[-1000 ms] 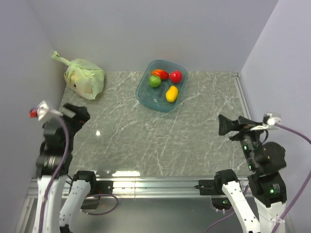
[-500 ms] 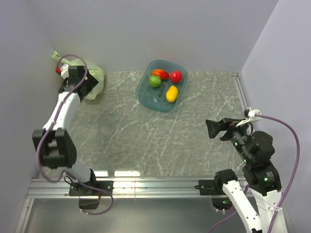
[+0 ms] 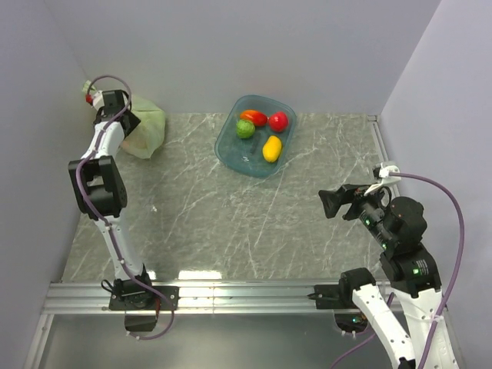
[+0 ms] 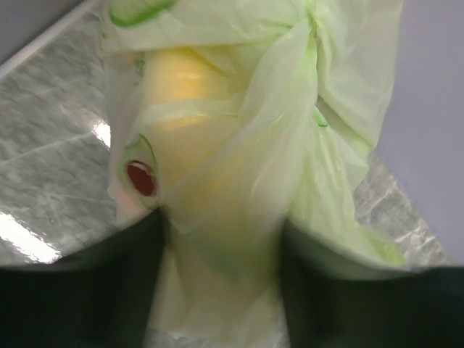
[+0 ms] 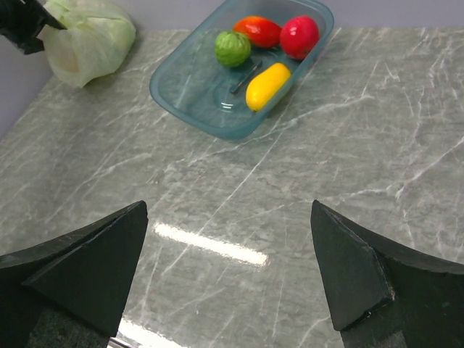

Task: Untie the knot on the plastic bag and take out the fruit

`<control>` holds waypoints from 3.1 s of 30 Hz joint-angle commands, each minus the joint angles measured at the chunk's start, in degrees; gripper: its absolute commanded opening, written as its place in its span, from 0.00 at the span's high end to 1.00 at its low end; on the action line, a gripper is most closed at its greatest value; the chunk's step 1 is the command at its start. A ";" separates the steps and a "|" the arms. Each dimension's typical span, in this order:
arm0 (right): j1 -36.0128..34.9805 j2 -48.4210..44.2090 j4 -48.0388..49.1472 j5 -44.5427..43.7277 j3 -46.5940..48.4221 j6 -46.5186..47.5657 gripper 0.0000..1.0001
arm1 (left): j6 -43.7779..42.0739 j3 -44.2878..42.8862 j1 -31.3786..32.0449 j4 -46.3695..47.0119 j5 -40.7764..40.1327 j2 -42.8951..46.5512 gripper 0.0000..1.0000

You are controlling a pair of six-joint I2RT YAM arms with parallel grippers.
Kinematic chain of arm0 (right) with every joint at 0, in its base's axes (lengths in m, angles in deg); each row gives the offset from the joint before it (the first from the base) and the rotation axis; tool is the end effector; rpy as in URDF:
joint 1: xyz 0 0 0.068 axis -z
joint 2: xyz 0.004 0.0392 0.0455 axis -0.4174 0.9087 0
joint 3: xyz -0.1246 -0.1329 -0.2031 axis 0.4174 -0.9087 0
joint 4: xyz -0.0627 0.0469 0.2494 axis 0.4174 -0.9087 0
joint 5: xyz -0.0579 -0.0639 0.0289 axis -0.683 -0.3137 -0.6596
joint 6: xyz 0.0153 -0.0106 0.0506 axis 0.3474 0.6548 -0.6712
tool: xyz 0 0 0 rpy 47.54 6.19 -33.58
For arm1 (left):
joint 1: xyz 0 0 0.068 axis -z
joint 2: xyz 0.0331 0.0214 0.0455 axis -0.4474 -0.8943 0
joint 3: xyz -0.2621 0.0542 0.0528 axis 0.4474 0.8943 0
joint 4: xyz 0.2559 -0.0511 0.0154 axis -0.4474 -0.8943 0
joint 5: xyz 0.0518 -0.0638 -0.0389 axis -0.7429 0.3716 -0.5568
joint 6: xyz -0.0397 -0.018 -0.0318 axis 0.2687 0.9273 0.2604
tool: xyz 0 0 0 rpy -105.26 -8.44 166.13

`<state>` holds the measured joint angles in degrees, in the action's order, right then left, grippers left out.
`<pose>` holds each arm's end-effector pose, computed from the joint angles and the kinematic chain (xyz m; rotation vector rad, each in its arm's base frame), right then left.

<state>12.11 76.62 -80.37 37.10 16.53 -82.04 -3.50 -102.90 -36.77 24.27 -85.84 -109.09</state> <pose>0.0850 0.0256 0.3700 -0.1609 1.7429 0.4558 0.4826 0.0956 0.2619 -1.0649 1.9390 -0.0169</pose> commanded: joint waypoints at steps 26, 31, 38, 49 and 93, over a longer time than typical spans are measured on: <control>-1.33 10.22 6.53 14.17 3.49 -3.15 0.00 | -5.76 51.87 17.21 -20.20 23.58 68.15 1.00; -6.86 13.83 5.66 11.19 5.42 -1.91 0.00 | -6.80 55.40 24.07 -20.65 36.23 76.60 0.99; -13.80 17.35 8.63 7.06 3.76 -6.21 0.00 | -12.86 57.95 32.86 -17.05 42.66 77.67 0.99; -26.28 22.62 13.65 -4.18 -0.29 -12.28 0.00 | -20.25 46.61 42.10 -11.68 25.72 62.63 0.75; -36.15 24.33 21.83 -31.72 -15.13 -18.51 1.00 | 3.57 57.15 41.95 -4.83 4.59 62.35 0.99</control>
<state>-28.83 108.07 -55.85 8.64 3.81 -99.36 2.99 -48.30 12.86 20.16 -83.09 -52.81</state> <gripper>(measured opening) 0.007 0.013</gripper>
